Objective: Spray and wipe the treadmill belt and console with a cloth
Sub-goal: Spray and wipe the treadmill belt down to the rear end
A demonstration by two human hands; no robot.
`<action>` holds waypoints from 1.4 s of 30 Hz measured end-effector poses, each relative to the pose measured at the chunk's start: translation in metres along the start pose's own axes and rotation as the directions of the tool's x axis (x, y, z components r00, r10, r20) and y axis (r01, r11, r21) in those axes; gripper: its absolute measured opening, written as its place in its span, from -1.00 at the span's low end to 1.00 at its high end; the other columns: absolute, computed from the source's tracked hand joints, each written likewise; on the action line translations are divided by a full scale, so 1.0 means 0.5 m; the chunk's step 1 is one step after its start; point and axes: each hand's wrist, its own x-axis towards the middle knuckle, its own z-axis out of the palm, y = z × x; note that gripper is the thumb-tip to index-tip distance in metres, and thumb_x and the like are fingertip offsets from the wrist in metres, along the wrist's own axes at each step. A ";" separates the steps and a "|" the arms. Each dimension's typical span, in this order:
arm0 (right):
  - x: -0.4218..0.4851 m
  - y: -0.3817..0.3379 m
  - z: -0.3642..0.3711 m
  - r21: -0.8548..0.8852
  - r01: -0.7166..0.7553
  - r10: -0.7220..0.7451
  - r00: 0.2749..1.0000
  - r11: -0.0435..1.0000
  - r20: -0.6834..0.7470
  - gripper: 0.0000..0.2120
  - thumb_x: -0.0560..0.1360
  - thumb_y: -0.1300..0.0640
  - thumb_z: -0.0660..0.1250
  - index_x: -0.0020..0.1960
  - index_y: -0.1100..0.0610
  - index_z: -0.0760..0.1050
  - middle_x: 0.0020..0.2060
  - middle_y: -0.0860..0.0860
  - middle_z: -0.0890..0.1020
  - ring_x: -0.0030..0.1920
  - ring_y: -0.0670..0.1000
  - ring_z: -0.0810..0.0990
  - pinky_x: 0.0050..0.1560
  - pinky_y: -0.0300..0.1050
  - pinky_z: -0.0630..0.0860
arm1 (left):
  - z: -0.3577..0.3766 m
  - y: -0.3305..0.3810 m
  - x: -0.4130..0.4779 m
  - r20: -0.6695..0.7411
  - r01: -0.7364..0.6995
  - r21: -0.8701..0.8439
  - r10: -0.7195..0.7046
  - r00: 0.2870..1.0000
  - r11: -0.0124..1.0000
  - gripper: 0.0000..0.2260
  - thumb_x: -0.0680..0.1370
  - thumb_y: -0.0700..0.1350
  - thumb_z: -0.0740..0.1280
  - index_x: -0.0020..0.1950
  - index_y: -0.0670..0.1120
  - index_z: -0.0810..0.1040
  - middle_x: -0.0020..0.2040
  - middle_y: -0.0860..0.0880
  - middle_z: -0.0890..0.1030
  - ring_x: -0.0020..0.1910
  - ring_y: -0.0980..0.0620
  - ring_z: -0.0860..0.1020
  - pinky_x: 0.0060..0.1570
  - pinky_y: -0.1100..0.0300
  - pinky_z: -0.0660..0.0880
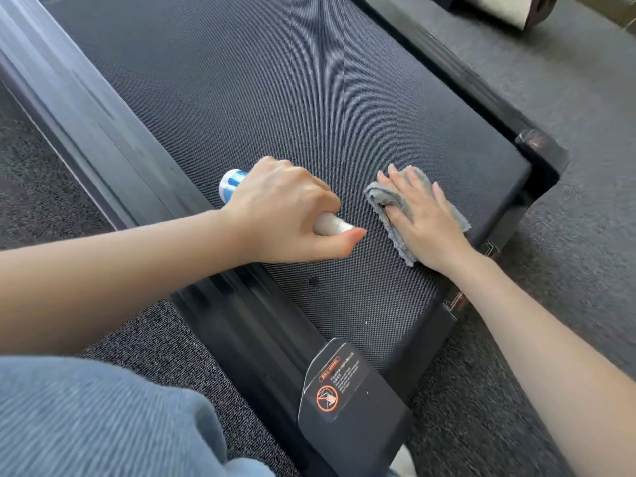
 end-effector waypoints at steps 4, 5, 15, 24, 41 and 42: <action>0.000 -0.002 0.000 -0.002 0.005 -0.005 1.000 1.000 -0.002 -0.53 0.64 -0.04 -0.02 0.53 -0.13 0.03 0.54 -0.14 0.04 0.54 -0.11 -0.13 0.50 0.07 -0.24 | 0.011 0.021 0.025 -0.080 0.036 -0.023 -0.038 0.996 0.999 -0.54 0.48 0.16 0.16 -0.49 -0.06 0.14 -0.53 0.08 0.16 -0.58 0.02 0.14 -0.42 0.29 0.02; -0.001 -0.002 0.000 -0.002 0.005 -0.005 1.000 1.000 -0.005 -0.54 0.65 -0.02 0.00 0.53 -0.13 0.03 0.54 -0.14 0.04 0.54 -0.11 -0.13 0.50 0.07 -0.24 | 0.012 0.020 0.032 -0.078 0.037 -0.015 -0.038 0.996 0.999 -0.54 0.48 0.17 0.15 -0.49 -0.06 0.14 -0.54 0.09 0.17 -0.58 0.01 0.14 -0.42 0.29 0.01; 0.025 -0.060 0.006 -0.011 0.079 -0.078 0.996 0.997 0.047 -0.50 0.60 -0.08 -0.04 0.53 -0.12 0.05 0.55 -0.12 0.01 0.54 -0.04 -0.16 0.50 0.18 -0.21 | -0.027 -0.032 0.040 -0.069 0.101 0.010 -0.100 0.993 0.995 -0.50 0.52 0.27 0.08 -0.47 -0.01 0.08 -0.54 0.12 0.15 -0.57 0.05 0.15 -0.44 0.28 0.02; -0.115 -0.157 0.021 -0.092 0.524 -0.498 0.842 0.847 0.208 -0.50 0.62 -0.09 -0.03 0.54 -0.10 0.05 0.55 -0.13 0.03 0.55 -0.02 -0.12 0.51 0.15 -0.14 | -0.045 -0.079 0.025 -0.038 0.211 0.082 -0.209 0.977 0.974 -0.48 0.51 0.30 0.07 -0.46 -0.07 0.22 -0.52 0.02 0.29 -0.51 -0.08 0.28 -0.38 0.19 0.14; -0.044 -0.215 0.043 -0.053 0.486 -0.470 0.864 0.872 0.182 -0.49 0.61 -0.05 0.05 0.53 -0.13 0.03 0.53 -0.17 -0.02 0.54 -0.03 -0.21 0.51 0.10 -0.24 | -0.052 -0.085 0.033 -0.032 0.225 0.079 -0.223 0.974 0.971 -0.47 0.51 0.31 0.05 -0.48 -0.04 0.12 -0.53 0.02 0.25 -0.50 -0.12 0.26 -0.39 0.18 0.11; -0.074 -0.210 0.038 -0.060 0.532 -0.513 0.836 0.844 0.192 -0.48 0.60 -0.04 0.06 0.54 -0.12 0.04 0.54 -0.16 0.01 0.55 -0.02 -0.16 0.51 0.12 -0.19 | -0.052 -0.088 0.035 -0.028 0.227 0.080 -0.226 0.974 0.971 -0.47 0.51 0.31 0.05 -0.48 -0.05 0.14 -0.53 0.00 0.28 -0.50 -0.12 0.27 -0.39 0.17 0.11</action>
